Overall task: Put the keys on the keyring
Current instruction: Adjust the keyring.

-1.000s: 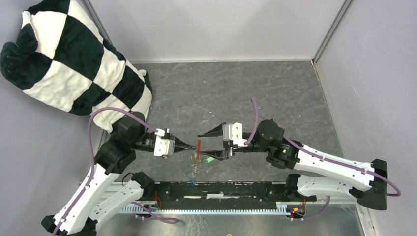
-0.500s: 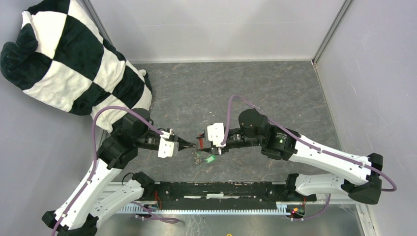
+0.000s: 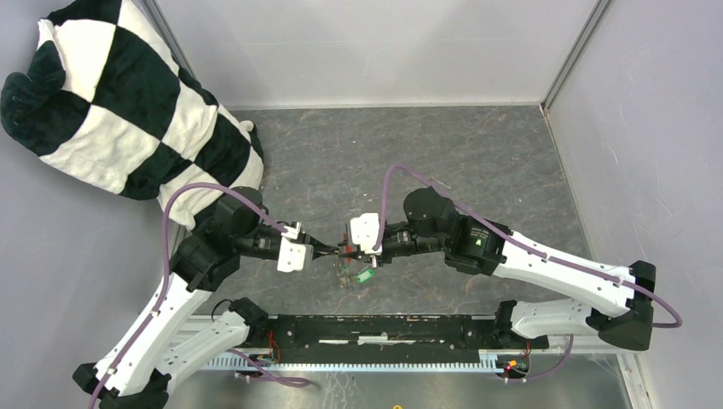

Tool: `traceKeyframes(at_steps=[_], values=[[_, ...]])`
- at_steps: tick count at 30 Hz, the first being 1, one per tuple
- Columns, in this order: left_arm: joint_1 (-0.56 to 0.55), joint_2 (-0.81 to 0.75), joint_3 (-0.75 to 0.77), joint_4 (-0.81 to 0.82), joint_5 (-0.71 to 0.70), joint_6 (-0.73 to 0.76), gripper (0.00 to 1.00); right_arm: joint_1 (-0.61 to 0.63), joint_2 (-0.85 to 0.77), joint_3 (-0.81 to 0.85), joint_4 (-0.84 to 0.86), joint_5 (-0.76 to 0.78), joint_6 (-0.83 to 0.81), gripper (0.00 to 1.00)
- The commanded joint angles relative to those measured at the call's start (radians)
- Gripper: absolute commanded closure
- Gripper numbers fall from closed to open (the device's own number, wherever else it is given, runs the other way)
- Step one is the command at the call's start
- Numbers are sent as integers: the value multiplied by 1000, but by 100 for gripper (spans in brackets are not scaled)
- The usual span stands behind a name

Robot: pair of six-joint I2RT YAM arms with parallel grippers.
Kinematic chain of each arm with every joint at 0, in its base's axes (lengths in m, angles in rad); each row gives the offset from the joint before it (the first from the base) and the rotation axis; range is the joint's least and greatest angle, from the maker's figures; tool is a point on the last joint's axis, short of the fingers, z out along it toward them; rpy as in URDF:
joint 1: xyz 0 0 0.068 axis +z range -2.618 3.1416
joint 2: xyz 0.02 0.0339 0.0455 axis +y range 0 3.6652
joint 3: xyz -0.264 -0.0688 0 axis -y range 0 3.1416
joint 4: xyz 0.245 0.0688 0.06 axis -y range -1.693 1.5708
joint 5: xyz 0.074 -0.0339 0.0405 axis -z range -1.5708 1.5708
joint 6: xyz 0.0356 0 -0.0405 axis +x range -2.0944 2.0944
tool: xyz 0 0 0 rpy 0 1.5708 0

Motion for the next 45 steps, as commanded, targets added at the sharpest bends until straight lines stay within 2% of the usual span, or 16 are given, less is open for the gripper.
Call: traceKeyframes(at_steps=[1, 5, 7, 9, 10, 12, 16, 21, 27, 33, 38, 45], values=[[-9, 5, 42, 21, 0, 35, 98, 1, 11, 48, 56, -7, 15, 71], [-11, 8, 45, 21, 0, 32, 98, 6, 21, 46, 65, 6, 20, 76], [-11, 8, 50, 20, 2, 29, 98, 5, 21, 42, 64, 19, 17, 85], [-11, 8, 56, 21, 9, 17, 98, 5, 11, 28, 75, 49, 19, 99], [-12, 9, 58, 20, 15, 12, 98, 6, 1, 17, 92, 68, 25, 99], [-11, 12, 64, 18, 25, -5, 92, 7, -28, -26, 149, 87, 41, 99], [-11, 15, 66, 23, 27, -61, 71, 3, -111, -164, 365, 72, 116, 99], [-11, -7, 26, 35, -7, -95, 67, -2, -173, -332, 666, 3, 255, 99], [-11, -10, 9, 102, 15, -190, 68, -5, -199, -476, 939, -8, 384, 99], [-11, -21, 6, 79, 57, -212, 68, -5, -196, -516, 1050, 18, 421, 99], [-11, -24, 6, 55, 68, -205, 63, -5, -182, -515, 1061, 16, 423, 99], [-11, -18, 0, 178, 68, -311, 61, -4, -166, -510, 1058, 9, 428, 99]])
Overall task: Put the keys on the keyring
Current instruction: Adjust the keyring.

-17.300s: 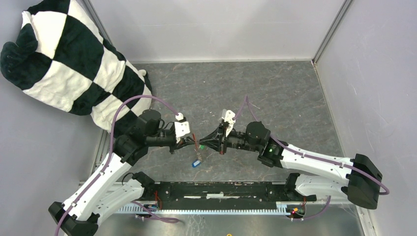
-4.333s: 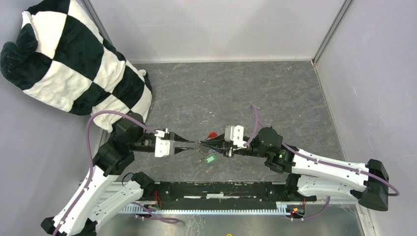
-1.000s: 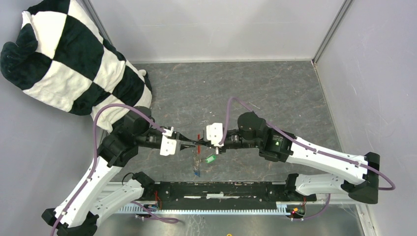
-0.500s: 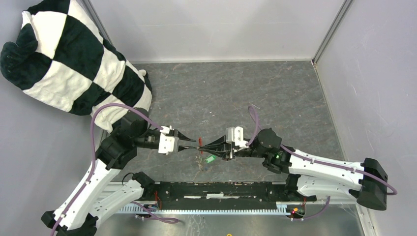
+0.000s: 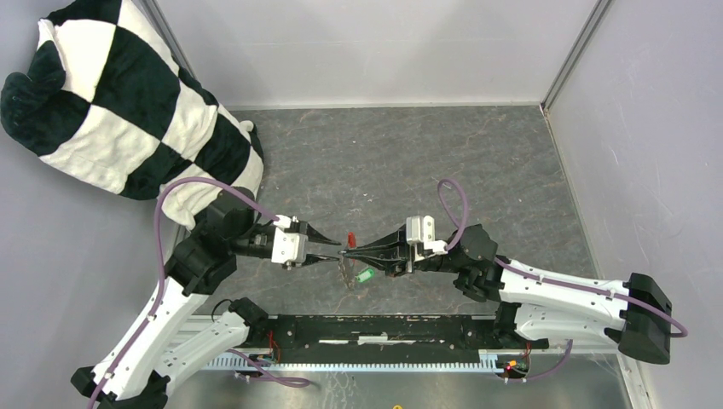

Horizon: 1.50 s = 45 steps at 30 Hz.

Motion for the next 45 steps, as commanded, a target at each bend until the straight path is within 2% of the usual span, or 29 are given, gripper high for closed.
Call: traceKeyframes(at_steps=[1, 8, 19, 26, 38, 45], values=[[-3, 1, -8, 99, 43, -107, 61, -2, 6, 10, 73, -5, 16, 99], [-4, 6, -21, 156, 69, -169, 60, -2, 19, 9, 75, -9, 19, 99], [-3, -12, -30, 157, 68, -190, 81, -3, 24, 7, 70, -2, 18, 99], [-3, -6, -30, 156, 61, -195, 81, 0, 38, 13, 66, -5, 20, 99], [-5, -7, -51, 156, 90, -196, 75, 0, 39, 7, 78, 6, 24, 99], [-8, -7, -61, 156, 53, -175, 77, 2, 45, 12, 81, 8, 24, 99]])
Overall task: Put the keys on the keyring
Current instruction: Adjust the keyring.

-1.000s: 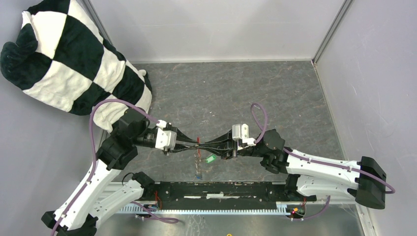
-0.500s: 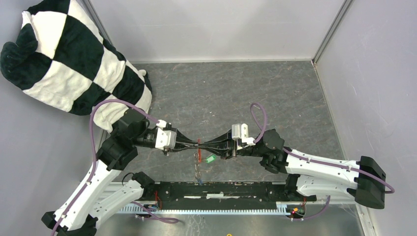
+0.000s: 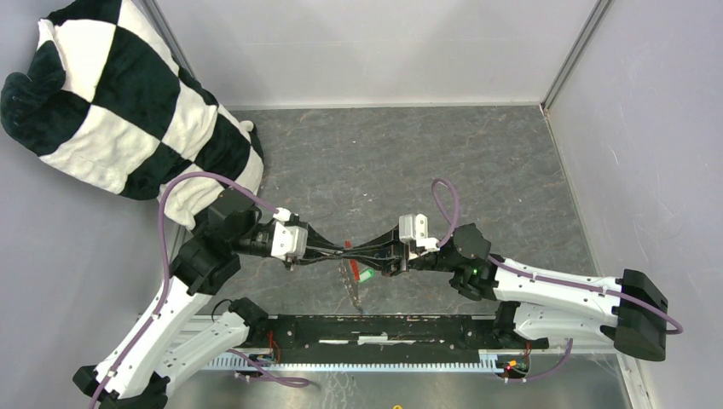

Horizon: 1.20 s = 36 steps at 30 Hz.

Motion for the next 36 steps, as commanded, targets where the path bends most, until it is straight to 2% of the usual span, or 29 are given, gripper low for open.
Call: traceKeyframes(at_steps=[1, 6, 9, 16, 20, 25, 36], values=[[-9, 0, -13, 28, -11, -16, 79, 4, 4, 13, 58, 9, 4, 99], [-12, -7, -25, 62, -82, -41, 88, 11, 12, 25, 27, 35, -13, 99], [-13, -8, -29, 72, -93, -50, 97, 19, 20, 35, -2, 62, -27, 99], [-14, -10, -29, 72, -66, -60, 98, 30, 25, 53, -49, 71, -38, 99], [-14, -21, -31, 46, -20, -10, 98, 29, 3, 55, -84, 63, -37, 87], [-14, -29, -14, -46, 3, 151, 98, 29, -53, 56, -177, 71, -37, 64], [-14, -91, -12, -151, 19, 509, 98, 29, -241, 44, -451, 223, -95, 48]])
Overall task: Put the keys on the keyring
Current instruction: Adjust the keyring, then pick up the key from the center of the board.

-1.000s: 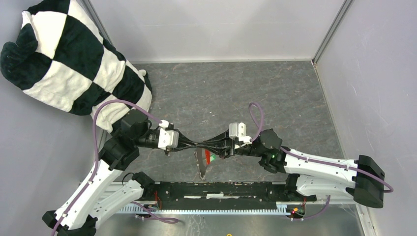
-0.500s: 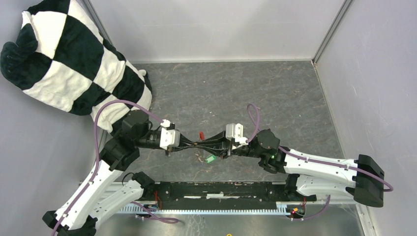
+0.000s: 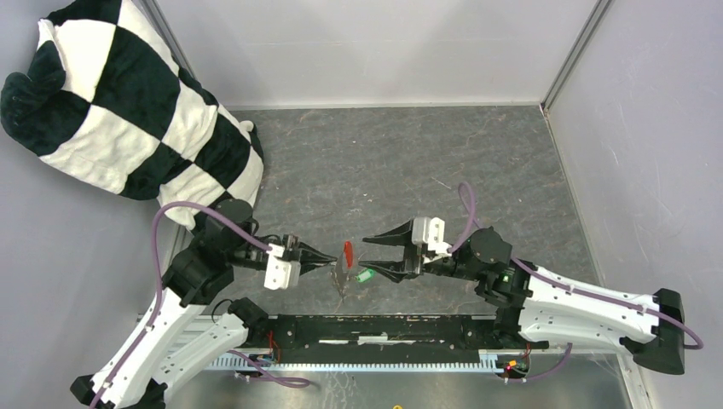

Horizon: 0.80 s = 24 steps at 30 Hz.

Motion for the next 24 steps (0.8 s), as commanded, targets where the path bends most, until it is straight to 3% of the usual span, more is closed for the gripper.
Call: traceKeyframes(at_steps=[1, 4, 7, 10, 17, 24], values=[[-3, -30, 18, -25, 22, 221, 98, 3, -58, 16, -106, 102, -15, 46], [-3, -38, 16, -44, 16, 285, 98, 1, -72, -21, -144, 158, 7, 42], [-3, -41, 15, -52, -9, 286, 98, -6, -61, -55, -188, 210, 31, 28], [-4, -49, 10, -101, -61, 294, 98, -7, -25, -112, -209, 213, 53, 23], [-3, -84, 2, -175, -166, 249, 98, -8, 125, -245, -83, 160, -61, 29], [-3, -125, -14, -189, -206, 164, 98, -30, 349, -303, 168, 107, -32, 36]])
